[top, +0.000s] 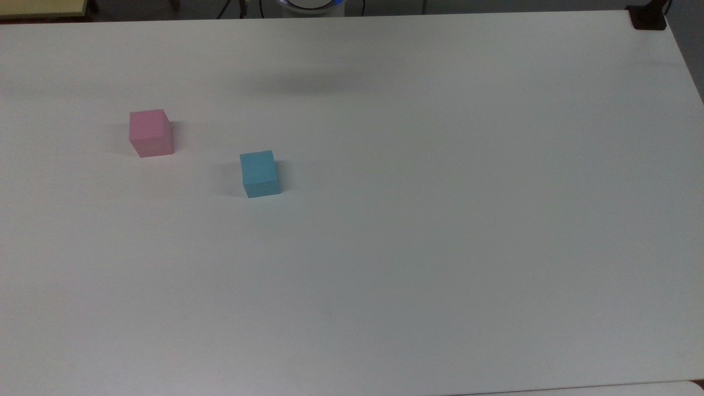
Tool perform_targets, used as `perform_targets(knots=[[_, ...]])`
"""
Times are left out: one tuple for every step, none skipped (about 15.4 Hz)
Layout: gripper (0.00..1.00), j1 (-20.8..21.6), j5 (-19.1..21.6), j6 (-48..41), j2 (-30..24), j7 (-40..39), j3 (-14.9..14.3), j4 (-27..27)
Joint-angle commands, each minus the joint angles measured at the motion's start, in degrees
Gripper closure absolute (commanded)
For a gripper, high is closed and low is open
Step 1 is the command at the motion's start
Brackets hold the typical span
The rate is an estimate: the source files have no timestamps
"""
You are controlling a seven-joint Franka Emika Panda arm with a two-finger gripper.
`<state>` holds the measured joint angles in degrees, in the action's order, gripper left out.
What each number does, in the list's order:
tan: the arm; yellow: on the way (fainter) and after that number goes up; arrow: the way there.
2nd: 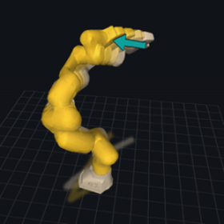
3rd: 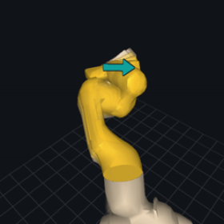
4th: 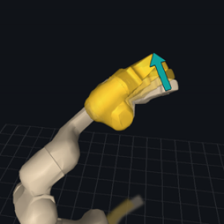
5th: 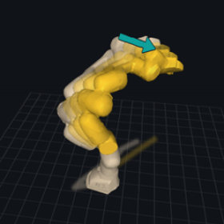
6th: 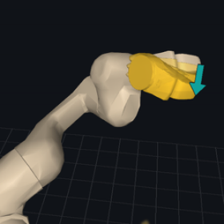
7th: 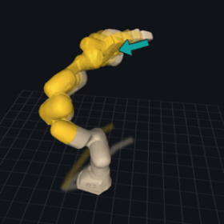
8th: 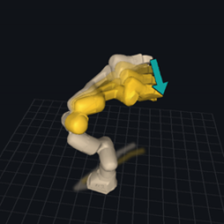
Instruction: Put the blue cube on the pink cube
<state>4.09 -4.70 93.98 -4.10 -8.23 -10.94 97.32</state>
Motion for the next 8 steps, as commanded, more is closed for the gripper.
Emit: perform_targets(knots=[[0.00, 0.65, 0.05, -0.38, 0.50, -0.21, -0.22, -0.73], [0.00, 0.65, 0.05, -0.38, 0.50, -0.21, -0.22, -0.81], [0.00, 0.74, 0.05, -0.55, 0.50, -0.30, -0.22, -0.82], [0.00, 0.83, 0.05, -0.47, 0.41, -0.47, -0.14, -0.82], [0.00, 0.83, -0.04, -0.56, 0.41, -0.65, -0.14, -0.90], [0.00, 0.74, 0.05, -0.82, 0.41, -0.74, 0.21, -0.99], [0.00, 0.74, 0.05, -0.91, 0.32, -0.74, 0.91, -0.99], [0.00, 0.74, 0.05, -0.82, 0.41, -0.65, 1.35, -0.99]])
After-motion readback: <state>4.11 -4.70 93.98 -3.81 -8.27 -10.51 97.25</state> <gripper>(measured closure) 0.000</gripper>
